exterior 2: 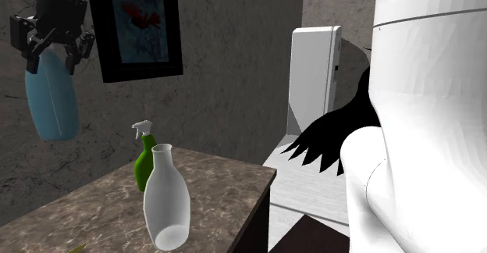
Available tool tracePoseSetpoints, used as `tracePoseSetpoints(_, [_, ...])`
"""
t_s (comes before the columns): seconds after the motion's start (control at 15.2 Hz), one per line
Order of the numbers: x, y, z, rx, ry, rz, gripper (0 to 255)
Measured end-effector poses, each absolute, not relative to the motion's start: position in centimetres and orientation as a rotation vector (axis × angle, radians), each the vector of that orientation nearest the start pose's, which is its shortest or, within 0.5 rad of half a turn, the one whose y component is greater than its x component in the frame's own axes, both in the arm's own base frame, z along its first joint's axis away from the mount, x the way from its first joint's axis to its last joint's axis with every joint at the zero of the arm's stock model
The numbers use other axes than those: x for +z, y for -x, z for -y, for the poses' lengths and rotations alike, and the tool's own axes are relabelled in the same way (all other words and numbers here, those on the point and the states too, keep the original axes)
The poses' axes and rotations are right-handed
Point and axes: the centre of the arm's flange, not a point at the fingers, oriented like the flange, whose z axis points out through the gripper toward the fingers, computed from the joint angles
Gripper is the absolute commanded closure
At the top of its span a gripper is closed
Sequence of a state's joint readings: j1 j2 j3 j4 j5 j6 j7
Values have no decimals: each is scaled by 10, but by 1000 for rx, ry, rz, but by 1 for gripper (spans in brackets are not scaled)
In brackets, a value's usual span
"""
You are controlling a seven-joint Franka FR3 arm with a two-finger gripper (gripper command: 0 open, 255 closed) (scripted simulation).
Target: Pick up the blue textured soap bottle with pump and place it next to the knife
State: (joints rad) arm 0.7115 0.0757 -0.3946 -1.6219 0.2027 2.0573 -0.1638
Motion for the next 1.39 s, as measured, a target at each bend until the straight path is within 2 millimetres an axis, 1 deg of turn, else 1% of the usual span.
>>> tracePoseSetpoints(1.39, [498,-579,-210,-517,2838,613,255])
